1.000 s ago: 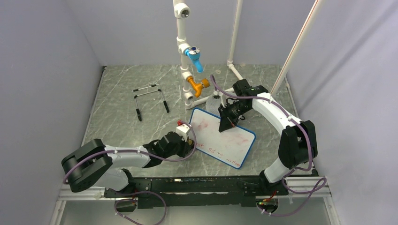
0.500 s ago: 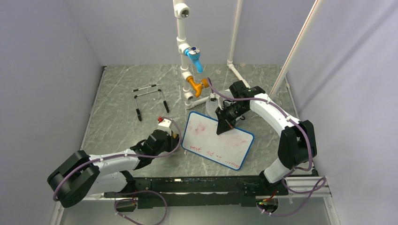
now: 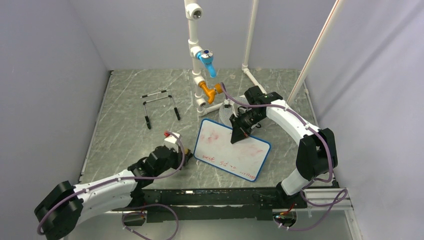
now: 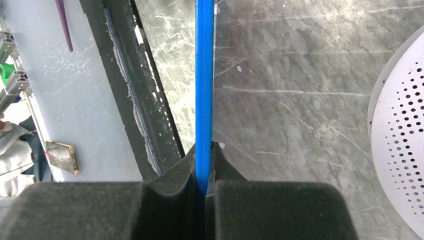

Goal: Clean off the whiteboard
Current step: Erase the whiteboard at the center of the board.

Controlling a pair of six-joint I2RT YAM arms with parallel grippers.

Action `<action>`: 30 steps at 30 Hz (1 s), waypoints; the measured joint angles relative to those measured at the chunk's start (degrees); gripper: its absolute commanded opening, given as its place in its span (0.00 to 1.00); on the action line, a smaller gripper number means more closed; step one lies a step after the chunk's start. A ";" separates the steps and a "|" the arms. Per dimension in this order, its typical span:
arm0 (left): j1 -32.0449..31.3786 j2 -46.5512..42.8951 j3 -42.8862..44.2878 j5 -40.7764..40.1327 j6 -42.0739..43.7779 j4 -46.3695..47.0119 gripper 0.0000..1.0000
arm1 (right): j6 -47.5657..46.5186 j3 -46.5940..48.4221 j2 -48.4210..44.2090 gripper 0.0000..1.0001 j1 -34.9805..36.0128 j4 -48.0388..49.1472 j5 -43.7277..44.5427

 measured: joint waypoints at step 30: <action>-9.70 30.47 19.15 3.96 4.37 -1.81 0.00 | 2.29 -0.07 -0.13 0.00 -1.60 1.07 1.62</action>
